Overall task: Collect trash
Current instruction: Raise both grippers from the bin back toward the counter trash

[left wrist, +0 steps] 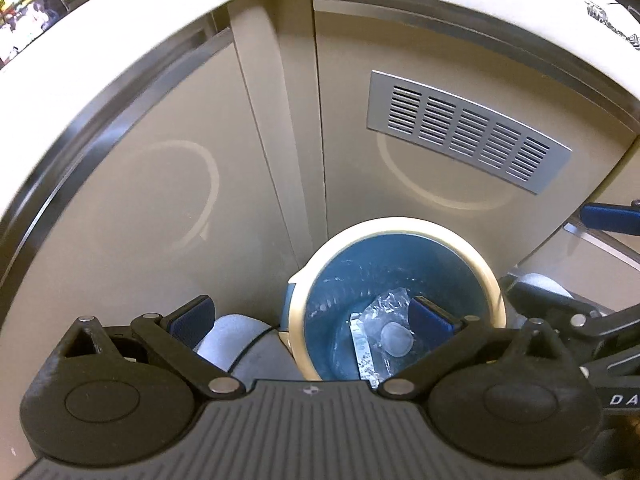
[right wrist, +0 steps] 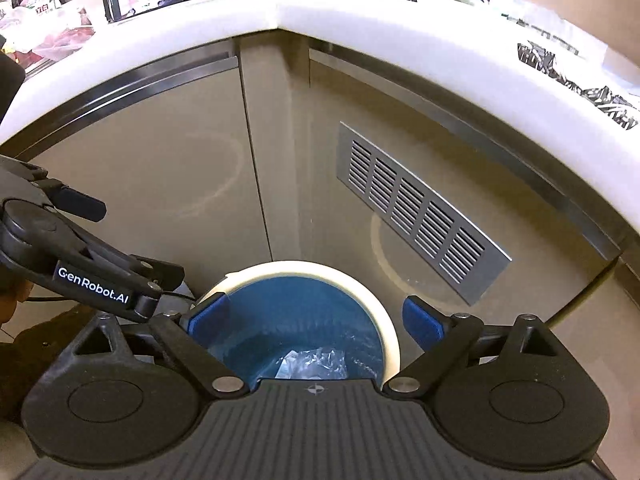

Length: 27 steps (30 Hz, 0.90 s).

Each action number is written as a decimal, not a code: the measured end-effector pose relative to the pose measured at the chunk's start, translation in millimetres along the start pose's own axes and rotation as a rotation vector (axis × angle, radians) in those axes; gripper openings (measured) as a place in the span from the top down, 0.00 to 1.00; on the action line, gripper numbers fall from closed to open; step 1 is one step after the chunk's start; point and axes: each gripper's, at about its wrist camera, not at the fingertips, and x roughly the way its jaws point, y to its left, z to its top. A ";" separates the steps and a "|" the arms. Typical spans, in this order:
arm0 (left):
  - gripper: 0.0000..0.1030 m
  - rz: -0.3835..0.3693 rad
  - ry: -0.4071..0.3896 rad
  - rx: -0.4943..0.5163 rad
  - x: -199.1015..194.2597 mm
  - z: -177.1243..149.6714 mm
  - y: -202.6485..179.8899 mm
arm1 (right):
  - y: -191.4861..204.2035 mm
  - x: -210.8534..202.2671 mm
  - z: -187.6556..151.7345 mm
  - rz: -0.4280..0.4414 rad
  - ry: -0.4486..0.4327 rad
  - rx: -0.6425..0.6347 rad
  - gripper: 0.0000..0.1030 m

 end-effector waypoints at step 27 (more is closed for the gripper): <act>0.00 -0.018 -0.108 -0.059 -37.6 17.9 13.1 | 7.1 -41.5 4.5 0.016 -0.104 0.004 0.08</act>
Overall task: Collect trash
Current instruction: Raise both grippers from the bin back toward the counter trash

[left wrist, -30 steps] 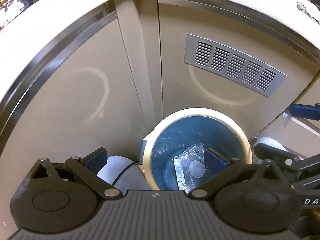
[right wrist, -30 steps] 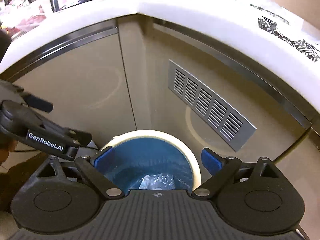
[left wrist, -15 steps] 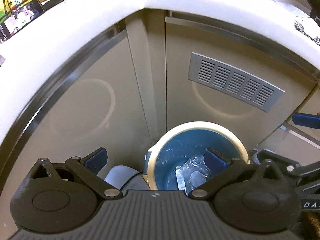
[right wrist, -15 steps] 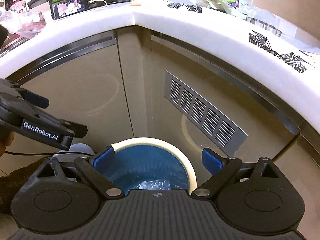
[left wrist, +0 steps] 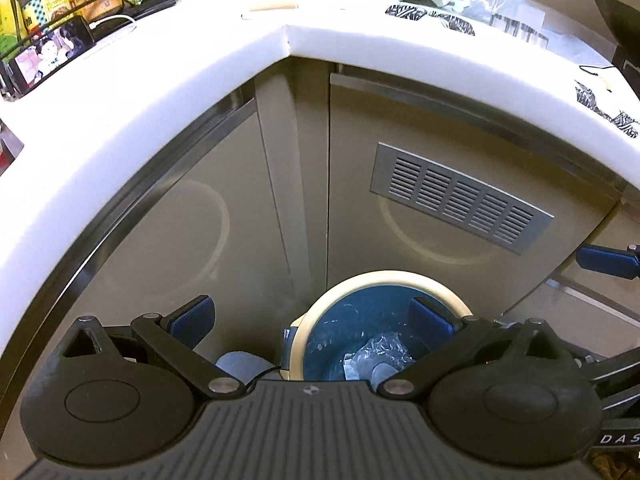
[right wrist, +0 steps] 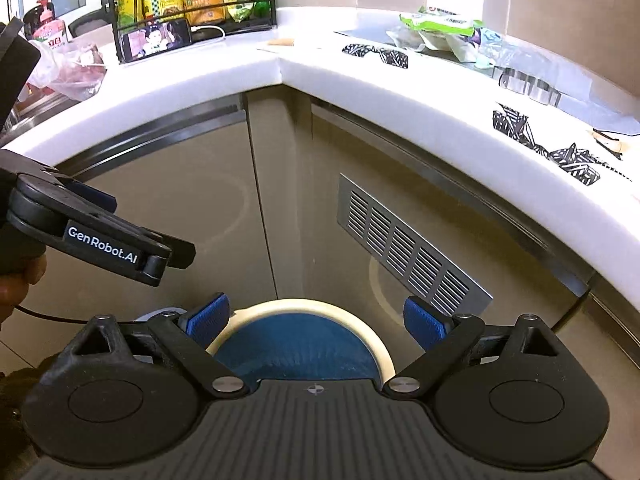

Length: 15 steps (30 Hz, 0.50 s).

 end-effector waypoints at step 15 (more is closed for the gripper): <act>0.00 0.004 -0.105 -0.003 -21.6 30.7 5.2 | -16.0 -37.4 35.9 -0.007 -0.185 0.010 0.08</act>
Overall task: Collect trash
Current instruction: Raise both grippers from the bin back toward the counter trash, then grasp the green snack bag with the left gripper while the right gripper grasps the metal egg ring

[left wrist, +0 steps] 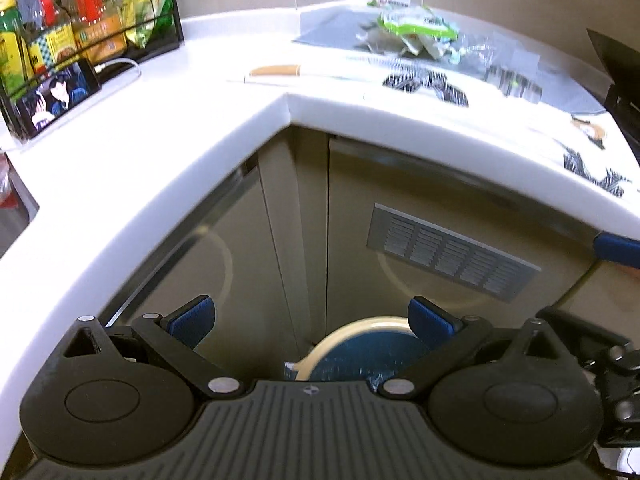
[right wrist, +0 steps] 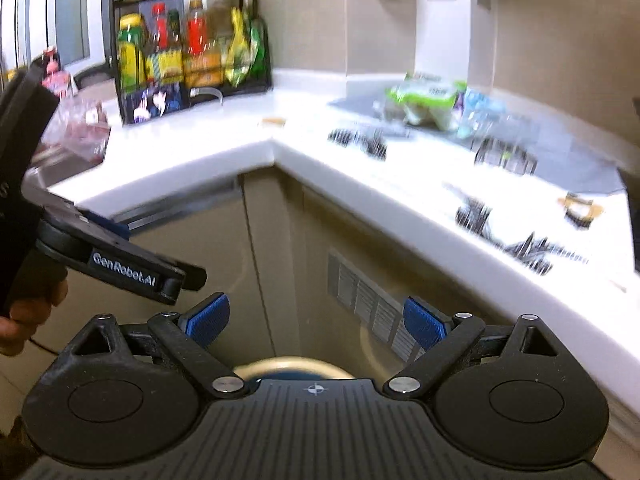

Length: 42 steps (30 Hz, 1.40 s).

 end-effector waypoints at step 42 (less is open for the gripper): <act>0.00 -0.132 -0.208 0.041 86.4 286.2 -70.4 | -179.5 142.4 107.3 -0.328 -0.028 0.300 0.03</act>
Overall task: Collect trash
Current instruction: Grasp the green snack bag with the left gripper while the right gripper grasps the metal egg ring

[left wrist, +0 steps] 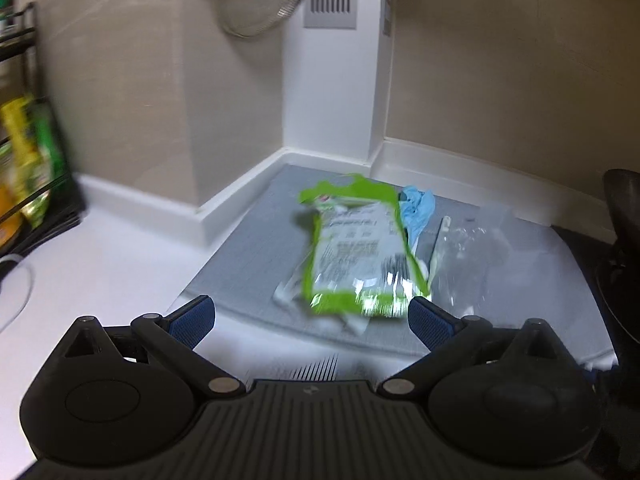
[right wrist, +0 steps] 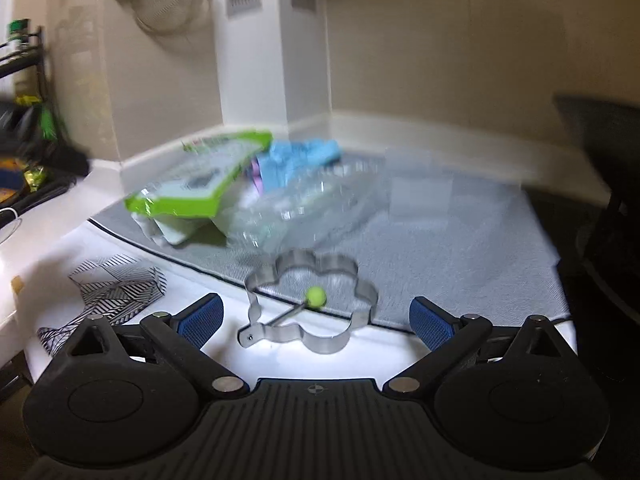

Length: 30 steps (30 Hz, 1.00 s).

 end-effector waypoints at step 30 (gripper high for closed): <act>0.78 -0.124 0.083 -0.157 36.1 39.6 28.2 | -11.6 -9.2 7.5 -0.055 -0.109 0.089 0.22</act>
